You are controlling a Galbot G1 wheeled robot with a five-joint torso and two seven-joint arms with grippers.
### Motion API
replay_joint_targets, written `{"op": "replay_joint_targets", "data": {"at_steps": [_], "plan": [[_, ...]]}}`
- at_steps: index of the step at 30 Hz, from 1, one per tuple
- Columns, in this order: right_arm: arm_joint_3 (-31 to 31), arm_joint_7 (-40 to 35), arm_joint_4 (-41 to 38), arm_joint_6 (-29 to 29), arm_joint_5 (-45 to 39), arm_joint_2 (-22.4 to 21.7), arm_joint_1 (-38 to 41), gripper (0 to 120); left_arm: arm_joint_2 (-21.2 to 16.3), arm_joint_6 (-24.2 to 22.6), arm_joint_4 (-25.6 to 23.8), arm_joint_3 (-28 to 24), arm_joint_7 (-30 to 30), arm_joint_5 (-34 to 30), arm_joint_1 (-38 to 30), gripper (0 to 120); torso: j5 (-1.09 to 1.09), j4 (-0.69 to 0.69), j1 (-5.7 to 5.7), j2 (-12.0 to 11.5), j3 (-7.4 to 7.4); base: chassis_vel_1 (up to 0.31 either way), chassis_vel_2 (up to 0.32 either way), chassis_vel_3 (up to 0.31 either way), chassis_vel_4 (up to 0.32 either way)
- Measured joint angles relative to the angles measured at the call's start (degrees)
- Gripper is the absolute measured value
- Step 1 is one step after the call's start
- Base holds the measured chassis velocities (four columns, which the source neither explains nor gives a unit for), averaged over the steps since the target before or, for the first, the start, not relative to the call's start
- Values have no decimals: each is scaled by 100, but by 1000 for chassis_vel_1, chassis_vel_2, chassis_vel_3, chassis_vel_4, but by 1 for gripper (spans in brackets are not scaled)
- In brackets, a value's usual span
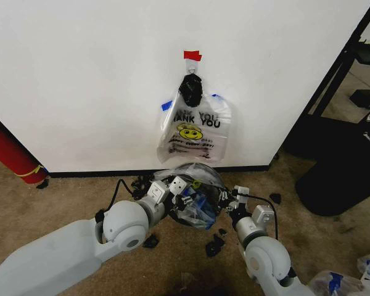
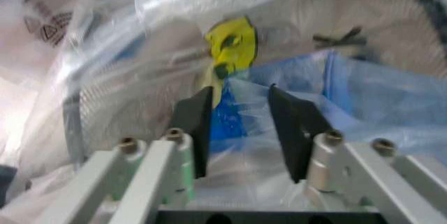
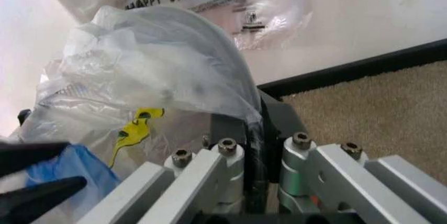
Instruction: Pick up the garbage bag from the wall and place it over the trash bin.
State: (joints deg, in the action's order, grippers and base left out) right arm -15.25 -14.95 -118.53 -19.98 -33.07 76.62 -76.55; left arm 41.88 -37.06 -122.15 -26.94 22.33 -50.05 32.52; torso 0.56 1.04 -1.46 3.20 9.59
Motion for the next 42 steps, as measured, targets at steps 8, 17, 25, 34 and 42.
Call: {"op": "replay_joint_targets", "data": {"at_steps": [8, 17, 25, 34, 42], "plan": [[5, -47, -21, -28, -3, 30, 39, 1, 3, -32, 12, 15, 144, -282, 9, 2, 0, 0, 0, 0, 0, 0, 0, 0, 0], [-57, -301, 26, -83, -282, 136, 128, 1, -182, 101, -454, 442, 257, -394, 447, 0, 0, 0, 0, 0, 0, 0, 0, 0, 0], [-290, -723, 18, -236, -941, 163, 235, 1, -416, 278, -912, 1122, 345, -767, 1266, 0, 1, 1, 1, 0, -1, 0, 0, 0, 0], [-409, -933, 3, -305, -1440, 170, 301, 1, -438, 307, -914, 1832, 421, -1117, 1928, 0, 0, 0, 1, 0, -1, 0, 0, 0, 0], [-507, -1214, -4, -419, -2109, 145, 527, 1, -587, 501, -760, 2183, 171, -900, 2488, 0, 0, 0, 0, 0, 0, 0, 0, 0, 0]]}}
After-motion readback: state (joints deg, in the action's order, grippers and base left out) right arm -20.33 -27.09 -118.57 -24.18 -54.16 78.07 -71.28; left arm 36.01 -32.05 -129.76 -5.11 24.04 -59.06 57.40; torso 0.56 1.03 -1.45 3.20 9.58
